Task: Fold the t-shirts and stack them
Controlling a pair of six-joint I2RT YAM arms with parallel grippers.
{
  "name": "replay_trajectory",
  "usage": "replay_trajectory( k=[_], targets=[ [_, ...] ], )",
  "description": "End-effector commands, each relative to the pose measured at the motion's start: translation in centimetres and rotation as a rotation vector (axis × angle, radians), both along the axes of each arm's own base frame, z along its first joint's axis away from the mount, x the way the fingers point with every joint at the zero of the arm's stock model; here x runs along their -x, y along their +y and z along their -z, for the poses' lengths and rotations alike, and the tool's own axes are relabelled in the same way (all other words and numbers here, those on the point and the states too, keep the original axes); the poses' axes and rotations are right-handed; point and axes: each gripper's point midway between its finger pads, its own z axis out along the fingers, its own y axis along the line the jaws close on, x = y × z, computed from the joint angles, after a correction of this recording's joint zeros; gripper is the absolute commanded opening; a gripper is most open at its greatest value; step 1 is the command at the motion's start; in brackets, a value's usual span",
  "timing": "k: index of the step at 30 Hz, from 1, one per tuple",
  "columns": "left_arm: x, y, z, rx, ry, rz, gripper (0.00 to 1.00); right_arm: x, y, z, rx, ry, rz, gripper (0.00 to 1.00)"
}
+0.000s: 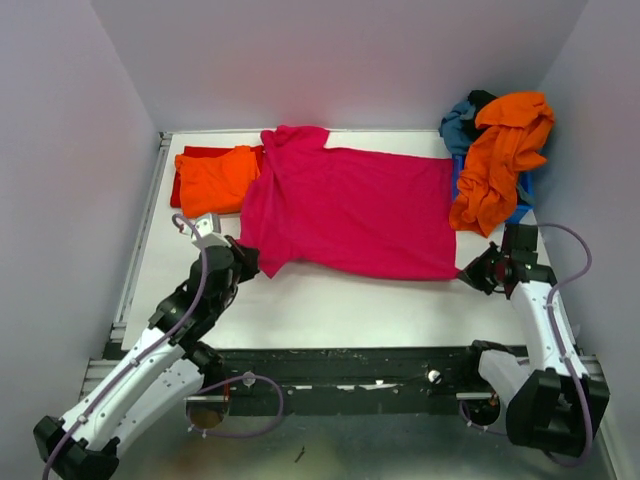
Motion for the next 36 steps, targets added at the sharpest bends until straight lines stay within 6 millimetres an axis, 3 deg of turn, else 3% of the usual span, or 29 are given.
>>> replay_trajectory(
  k=[1, 9, 13, 17, 25, 36],
  targets=[
    [2.5, 1.4, 1.6, 0.040, 0.096, -0.071, 0.00, 2.9, -1.9, 0.3, 0.100, 0.052, 0.092, 0.01],
    [4.4, 1.4, 3.0, 0.065, 0.135, -0.075, 0.00, 3.5, -3.7, -2.1, 0.166, 0.016, 0.223, 0.01],
    [3.4, 1.1, 2.7, 0.012, 0.115, -0.068, 0.00, 2.0, -0.9, -2.1, 0.049, -0.028, 0.079, 0.01],
    [1.3, 0.5, 0.9, -0.062, 0.072, -0.077, 0.00, 1.1, 0.2, -0.7, -0.010, -0.010, 0.028, 0.01],
    [-4.2, -0.2, -3.5, -0.221, -0.031, -0.143, 0.00, -2.9, -0.9, -3.2, 0.024, -0.060, -0.001, 0.01],
    [-12.0, -0.6, -4.1, -0.215, -0.031, -0.124, 0.00, -8.0, -3.1, -4.0, 0.058, -0.037, 0.079, 0.01]
  ],
)
